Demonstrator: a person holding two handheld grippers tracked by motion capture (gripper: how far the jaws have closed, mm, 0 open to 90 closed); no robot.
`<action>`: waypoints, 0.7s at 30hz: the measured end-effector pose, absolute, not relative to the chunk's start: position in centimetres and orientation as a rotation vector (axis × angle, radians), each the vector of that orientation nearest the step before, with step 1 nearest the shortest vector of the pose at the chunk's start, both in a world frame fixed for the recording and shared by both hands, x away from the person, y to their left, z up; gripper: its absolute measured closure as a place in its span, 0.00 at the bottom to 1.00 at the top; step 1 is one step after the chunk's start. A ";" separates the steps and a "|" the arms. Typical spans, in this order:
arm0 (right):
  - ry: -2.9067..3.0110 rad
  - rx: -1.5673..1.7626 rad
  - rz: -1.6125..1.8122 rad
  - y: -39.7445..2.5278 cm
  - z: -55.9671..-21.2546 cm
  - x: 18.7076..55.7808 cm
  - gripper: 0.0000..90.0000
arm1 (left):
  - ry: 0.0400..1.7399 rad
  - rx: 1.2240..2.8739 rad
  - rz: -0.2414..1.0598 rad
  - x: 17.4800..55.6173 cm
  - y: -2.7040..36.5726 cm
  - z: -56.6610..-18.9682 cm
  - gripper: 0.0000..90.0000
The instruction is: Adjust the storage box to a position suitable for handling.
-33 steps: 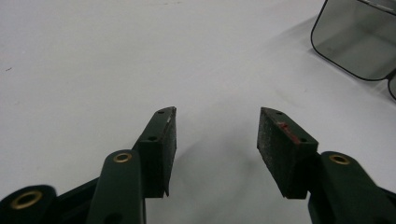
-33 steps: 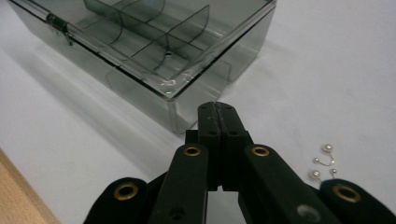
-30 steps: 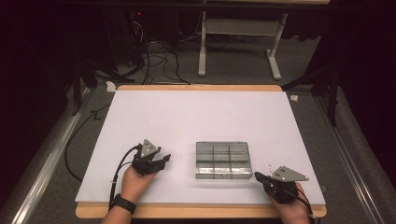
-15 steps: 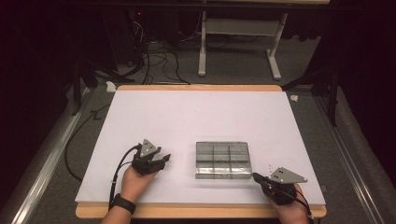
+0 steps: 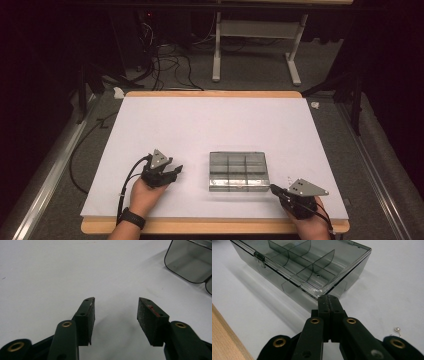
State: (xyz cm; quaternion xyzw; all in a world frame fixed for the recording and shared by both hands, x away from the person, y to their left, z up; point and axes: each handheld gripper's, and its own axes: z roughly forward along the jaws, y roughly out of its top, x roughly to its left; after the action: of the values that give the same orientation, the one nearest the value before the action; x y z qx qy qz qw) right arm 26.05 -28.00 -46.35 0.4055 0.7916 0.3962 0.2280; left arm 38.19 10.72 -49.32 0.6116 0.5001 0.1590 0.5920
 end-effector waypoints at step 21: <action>2.141 1.088 1.140 -27.5 -45.3 26.6 1.00 | 1.149 1.427 0.384 38.1 10.6 -49.3 0.57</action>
State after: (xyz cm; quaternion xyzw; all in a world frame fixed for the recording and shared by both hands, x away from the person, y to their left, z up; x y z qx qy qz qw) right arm 26.62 -27.48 -45.25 0.3973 0.7820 0.4163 0.2394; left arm 38.06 10.58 -49.35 0.6138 0.4942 0.1651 0.5930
